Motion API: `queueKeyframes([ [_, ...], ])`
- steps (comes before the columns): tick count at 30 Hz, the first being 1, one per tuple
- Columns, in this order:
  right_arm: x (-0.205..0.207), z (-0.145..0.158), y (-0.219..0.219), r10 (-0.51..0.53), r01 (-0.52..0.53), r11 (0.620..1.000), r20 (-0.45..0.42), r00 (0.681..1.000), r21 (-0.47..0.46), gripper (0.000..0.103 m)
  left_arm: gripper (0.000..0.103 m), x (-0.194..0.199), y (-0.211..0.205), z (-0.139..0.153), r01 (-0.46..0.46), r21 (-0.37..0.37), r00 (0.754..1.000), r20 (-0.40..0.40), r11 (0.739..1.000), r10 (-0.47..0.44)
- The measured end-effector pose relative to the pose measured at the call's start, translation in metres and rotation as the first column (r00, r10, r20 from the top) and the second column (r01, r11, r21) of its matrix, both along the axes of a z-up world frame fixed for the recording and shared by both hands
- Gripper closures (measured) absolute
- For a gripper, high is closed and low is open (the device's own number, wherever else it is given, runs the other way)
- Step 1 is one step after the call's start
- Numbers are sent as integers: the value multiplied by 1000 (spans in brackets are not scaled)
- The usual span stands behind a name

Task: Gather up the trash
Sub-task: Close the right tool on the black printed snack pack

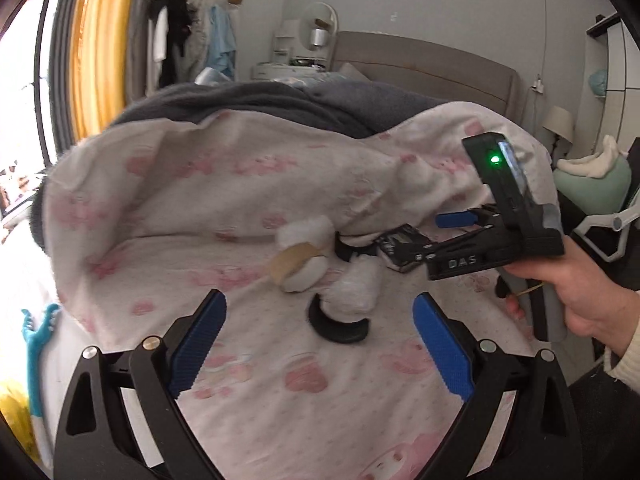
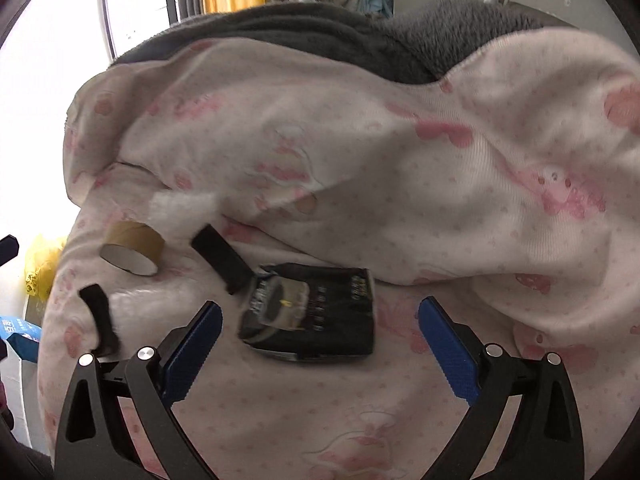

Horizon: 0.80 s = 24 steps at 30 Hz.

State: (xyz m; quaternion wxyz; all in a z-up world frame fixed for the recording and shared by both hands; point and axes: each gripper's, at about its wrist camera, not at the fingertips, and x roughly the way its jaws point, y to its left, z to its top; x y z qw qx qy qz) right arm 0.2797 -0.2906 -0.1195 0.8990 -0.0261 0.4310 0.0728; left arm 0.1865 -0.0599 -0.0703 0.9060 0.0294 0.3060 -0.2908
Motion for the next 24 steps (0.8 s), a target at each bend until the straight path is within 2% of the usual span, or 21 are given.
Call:
queueKeyframes([
  [6, 5, -15, -2, 28, -27, 999, -52, 998, 27, 4, 7, 9, -17, -12, 32, 20, 999, -18, 999, -32],
  [10, 7, -19, 2, 46, -46, 999, -59, 997, 3, 4, 7, 12, -21, -17, 48, 29, 999, -21, 998, -47],
  [18, 10, -26, -4, 56, -55, 998, -72, 996, 18, 4, 7, 19, -31, -30, 61, 51, 997, -40, 997, -59],
  [20, 10, -26, -4, 61, -60, 998, -71, 996, 22, 7, 7, 20, -33, -32, 61, 60, 997, -44, 996, -59],
  [24, 11, -25, -1, 62, -62, 998, -64, 996, 13, 26, 8, 24, -35, -40, 55, 55, 997, -60, 997, -52],
])
